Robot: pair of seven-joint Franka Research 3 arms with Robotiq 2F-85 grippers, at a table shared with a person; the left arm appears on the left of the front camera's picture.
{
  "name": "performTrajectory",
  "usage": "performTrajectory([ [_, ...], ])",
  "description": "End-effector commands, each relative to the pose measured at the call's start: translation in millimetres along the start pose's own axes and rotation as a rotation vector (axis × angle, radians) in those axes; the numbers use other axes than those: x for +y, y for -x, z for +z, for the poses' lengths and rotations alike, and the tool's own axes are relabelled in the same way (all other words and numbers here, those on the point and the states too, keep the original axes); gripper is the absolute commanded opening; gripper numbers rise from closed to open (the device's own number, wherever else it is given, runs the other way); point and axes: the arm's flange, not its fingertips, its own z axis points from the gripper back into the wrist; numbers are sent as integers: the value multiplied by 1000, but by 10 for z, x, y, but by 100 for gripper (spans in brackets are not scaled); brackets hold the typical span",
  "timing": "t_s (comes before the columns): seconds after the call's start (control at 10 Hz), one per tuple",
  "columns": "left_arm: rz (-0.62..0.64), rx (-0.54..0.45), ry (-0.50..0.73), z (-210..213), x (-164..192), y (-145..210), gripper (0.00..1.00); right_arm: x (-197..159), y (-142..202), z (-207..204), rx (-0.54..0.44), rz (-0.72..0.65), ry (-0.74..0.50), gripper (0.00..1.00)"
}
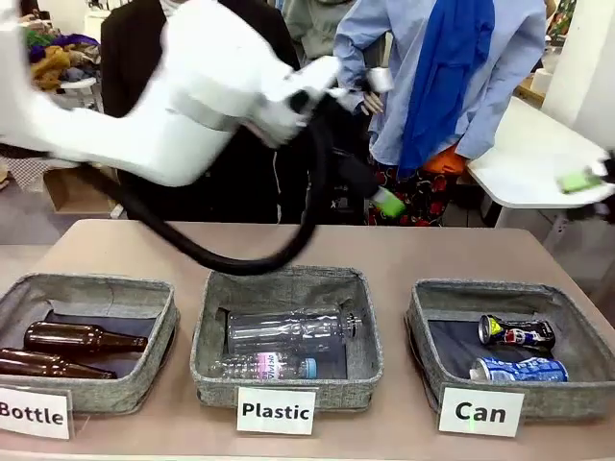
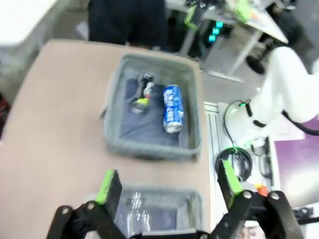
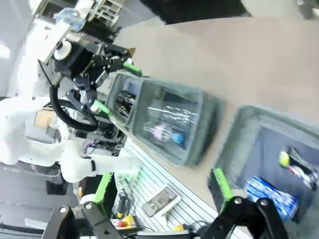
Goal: Sort the can waste into the basket.
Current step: Pick up the can waste from the table and place it in the right Fabric basket.
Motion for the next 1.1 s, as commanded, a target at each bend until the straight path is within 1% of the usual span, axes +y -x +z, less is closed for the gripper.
performTrajectory([
  [0.0, 132, -61, -22, 644, -33, 517, 100, -2, -308, -395, 21, 30, -37, 100],
  [0.1, 225, -134, 17, 1040, 91, 806, 100, 32, -383, -715, 14, 21, -62, 100],
  [0.2, 306, -184, 101, 1319, 164, 1091, 100, 19, -428, -941, -48, 9, -51, 100],
  [0.3, 360, -225, 131, 1507, 224, 1417, 100, -11, -456, -1092, -94, 2, -74, 100],
  [0.4, 404, -269, 167, 1627, 285, 1744, 100, -34, -486, -1201, -90, -16, -100, 100],
  [0.5, 433, -314, 186, 1709, 337, 1997, 100, -49, -523, -1262, -87, -25, -78, 100],
  [0.6, 467, -364, 183, 1760, 349, 2298, 100, -86, -533, -1288, -89, -46, -67, 100],
  [0.7, 503, -420, 172, 1818, 368, 2610, 100, -158, -560, -1286, -89, -96, -54, 100],
  [0.8, 541, -431, 122, 1823, 410, 2837, 100, -95, -454, -1246, -62, -53, -75, 100],
  [0.9, 503, -339, 181, 1843, 401, 2480, 100, -95, -454, -1246, -62, -53, -75, 100],
  [1.0, 503, -339, 181, 1843, 401, 2480, 100, -95, -454, -1246, -62, -53, -75, 100],
])
